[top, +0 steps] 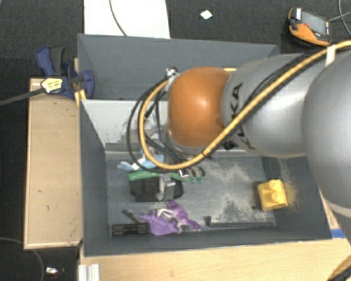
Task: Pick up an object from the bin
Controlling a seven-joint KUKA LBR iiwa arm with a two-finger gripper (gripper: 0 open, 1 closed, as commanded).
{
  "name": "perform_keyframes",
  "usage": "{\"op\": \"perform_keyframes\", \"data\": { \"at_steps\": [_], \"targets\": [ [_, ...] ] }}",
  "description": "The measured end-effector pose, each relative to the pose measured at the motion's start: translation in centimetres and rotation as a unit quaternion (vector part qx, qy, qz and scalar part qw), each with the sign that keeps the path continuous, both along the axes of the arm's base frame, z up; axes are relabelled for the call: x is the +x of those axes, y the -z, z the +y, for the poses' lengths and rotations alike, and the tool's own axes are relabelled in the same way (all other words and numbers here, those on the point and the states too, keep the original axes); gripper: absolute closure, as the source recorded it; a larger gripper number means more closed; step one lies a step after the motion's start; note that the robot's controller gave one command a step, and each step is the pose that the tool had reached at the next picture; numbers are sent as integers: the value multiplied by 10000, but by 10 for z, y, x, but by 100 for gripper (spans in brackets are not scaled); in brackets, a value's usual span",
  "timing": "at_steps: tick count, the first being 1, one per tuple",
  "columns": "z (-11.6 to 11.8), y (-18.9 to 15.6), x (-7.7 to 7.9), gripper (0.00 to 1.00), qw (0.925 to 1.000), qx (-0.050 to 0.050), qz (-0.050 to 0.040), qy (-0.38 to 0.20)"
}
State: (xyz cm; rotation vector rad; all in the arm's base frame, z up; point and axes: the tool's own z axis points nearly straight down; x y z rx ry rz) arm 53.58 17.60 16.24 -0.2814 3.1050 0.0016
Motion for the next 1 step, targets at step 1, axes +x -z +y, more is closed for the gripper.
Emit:
{"op": "perform_keyframes", "data": {
  "at_steps": [1],
  "targets": [
    [-25, 64, -14, 0, 9841, -9, 114, 1774]
  ]
}}
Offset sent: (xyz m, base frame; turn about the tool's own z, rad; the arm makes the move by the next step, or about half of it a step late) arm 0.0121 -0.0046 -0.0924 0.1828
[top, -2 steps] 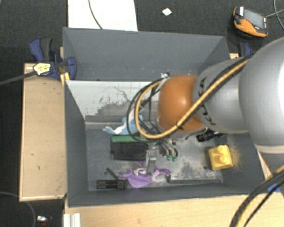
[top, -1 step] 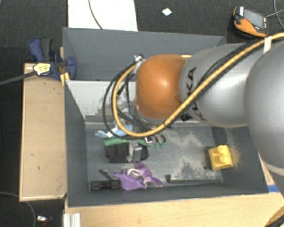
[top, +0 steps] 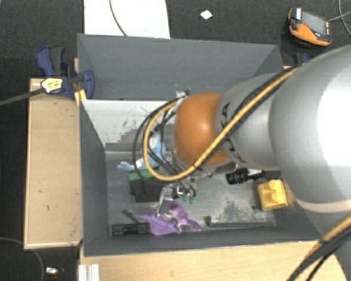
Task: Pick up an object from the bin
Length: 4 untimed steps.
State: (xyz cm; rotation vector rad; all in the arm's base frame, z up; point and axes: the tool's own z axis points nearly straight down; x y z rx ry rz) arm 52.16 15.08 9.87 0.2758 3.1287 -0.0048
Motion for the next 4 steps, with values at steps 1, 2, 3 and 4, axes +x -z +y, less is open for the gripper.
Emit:
{"op": "perform_keyframes", "data": {
  "at_steps": [1, 2, 3, 4],
  "targets": [
    [20, 28, 26, 0, 9962, 16, -110, -865],
    [-20, 27, 9, 100, 9981, 11, -50, 620],
    [-20, 27, 9, 100, 9981, 11, -50, 621],
    [-20, -4, 8, 100, 9981, 8, -32, 615]
  ]
}}
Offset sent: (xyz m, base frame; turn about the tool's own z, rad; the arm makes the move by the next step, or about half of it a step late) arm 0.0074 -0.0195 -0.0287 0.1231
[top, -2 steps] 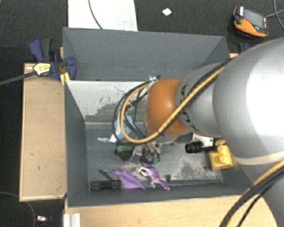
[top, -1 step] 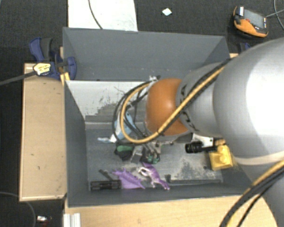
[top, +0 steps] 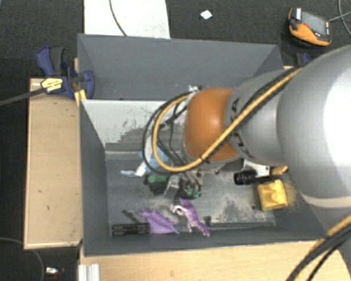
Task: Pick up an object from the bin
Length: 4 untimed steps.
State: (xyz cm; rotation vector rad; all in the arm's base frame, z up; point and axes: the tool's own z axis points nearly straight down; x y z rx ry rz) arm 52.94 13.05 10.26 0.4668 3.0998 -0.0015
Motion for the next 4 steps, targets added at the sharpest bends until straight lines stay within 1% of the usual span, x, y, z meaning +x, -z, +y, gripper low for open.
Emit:
{"op": "perform_keyframes", "data": {
  "at_steps": [2, 4],
  "targets": [
    [0, -43, 0, 100, 10000, 2, -3, -9],
    [0, -59, 1, 100, 10000, 7, -25, -25]
  ]
}}
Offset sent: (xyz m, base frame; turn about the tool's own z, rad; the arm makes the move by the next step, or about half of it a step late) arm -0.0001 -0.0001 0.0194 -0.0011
